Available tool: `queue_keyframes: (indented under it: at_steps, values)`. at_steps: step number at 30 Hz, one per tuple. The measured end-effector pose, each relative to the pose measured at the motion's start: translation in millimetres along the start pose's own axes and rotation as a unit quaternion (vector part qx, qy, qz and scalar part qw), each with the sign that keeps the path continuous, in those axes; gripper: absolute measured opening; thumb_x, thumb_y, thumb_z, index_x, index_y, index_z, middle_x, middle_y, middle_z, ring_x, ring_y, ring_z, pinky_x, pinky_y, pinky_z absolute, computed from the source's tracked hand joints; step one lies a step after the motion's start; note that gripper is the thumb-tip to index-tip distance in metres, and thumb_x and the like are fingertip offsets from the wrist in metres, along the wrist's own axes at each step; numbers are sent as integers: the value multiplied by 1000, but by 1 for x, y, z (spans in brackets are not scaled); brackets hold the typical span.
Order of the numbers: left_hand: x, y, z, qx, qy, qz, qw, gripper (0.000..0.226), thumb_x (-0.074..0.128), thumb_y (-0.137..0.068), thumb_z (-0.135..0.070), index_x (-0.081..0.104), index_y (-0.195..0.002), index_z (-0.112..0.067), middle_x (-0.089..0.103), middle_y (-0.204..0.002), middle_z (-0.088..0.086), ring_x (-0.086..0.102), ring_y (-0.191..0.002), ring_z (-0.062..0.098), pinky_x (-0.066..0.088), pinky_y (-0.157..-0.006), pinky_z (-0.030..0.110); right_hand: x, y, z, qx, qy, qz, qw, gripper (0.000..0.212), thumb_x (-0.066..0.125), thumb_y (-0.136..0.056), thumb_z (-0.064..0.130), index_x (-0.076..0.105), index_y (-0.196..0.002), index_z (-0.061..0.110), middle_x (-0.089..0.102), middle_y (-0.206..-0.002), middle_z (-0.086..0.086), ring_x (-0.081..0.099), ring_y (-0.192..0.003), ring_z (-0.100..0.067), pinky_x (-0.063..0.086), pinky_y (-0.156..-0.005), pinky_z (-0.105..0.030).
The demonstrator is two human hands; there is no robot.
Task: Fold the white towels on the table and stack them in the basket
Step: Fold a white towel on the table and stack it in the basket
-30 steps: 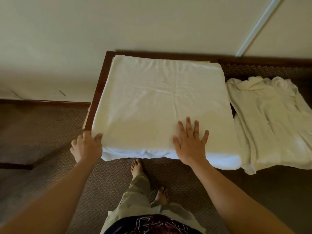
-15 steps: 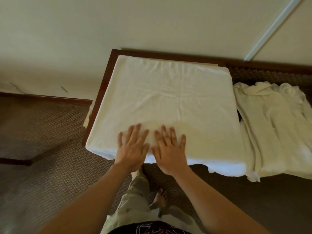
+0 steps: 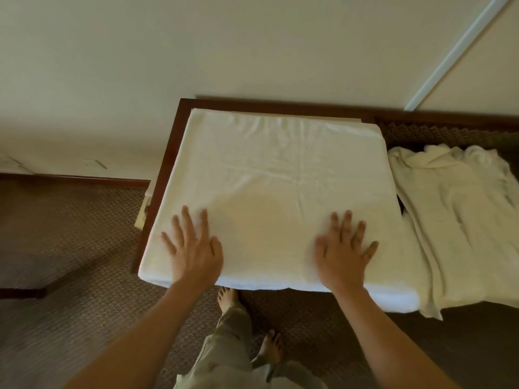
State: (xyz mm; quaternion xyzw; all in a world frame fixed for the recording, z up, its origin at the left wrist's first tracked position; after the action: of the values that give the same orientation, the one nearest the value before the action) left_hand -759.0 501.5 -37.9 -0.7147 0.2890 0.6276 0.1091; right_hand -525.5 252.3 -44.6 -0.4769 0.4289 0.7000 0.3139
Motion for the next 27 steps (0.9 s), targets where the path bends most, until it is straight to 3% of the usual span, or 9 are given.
queue_keyframes:
  at_steps: [3, 5, 8, 11, 20, 27]
  values:
    - [27, -8, -94, 181, -17, 81, 980, 67, 8, -100, -57, -6, -163, -36, -27, -167, 2, -26, -153, 33, -12, -122, 62, 24, -8, 68, -111, 28, 32, 993, 68, -2, -99, 60, -21, -159, 34, -32, -166, 6, -30, -152, -28, -19, -118, -61]
    - [34, -27, -123, 214, -37, 87, 972, 64, 14, -103, -58, 1, -163, -38, -25, -168, 1, -24, -154, 32, -12, -121, 64, 25, -28, 85, -110, 32, 37, 993, 70, -6, -96, 62, -18, -160, 35, -30, -166, 7, -29, -153, -28, -17, -119, -62]
    - [25, -78, -131, 188, -34, 60, 980, 70, 7, -97, -62, 10, -163, -37, -15, -171, 0, -14, -157, 32, -11, -120, 66, 6, -72, 87, -93, 41, 18, 995, 71, -5, -95, 61, -10, -161, 37, -20, -169, 8, -20, -156, -27, -12, -121, -62]
    - [17, -149, -120, 154, -48, 66, 985, 74, -3, -93, -66, -5, -162, -39, -25, -168, -3, -21, -155, 31, -12, -119, 66, -14, -134, 78, -56, 37, 10, 998, 64, 8, -103, 58, -10, -162, 38, -18, -170, 9, -18, -156, -26, -10, -122, -63]
    - [-31, -322, -88, 80, -44, 33, 995, 72, 6, -96, -73, -10, -160, -43, -22, -169, -3, -19, -155, 38, -9, -117, 72, -67, -299, 70, 33, 25, -4, 999, 69, 8, -101, 66, -7, -162, 38, -17, -170, 7, -16, -156, -32, -6, -120, -68]
    - [-51, -368, -42, 30, -55, 15, 998, 77, 8, -94, -76, -9, -161, -41, -15, -171, -2, -15, -156, 36, -7, -119, 69, -68, -338, 132, -19, 49, -16, 998, 72, 5, -100, 68, -11, -162, 35, -18, -170, 6, -16, -156, -35, -8, -120, -67]
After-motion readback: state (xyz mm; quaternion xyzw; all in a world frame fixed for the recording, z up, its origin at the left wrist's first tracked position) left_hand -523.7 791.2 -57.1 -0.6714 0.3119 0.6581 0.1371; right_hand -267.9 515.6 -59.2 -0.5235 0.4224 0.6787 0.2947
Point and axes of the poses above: each hand's wrist, its own y-axis away from the middle knuckle, its own x-axis out of the palm, z = x × y, the point moved 9 cm from there along -y, towards the middle knuckle
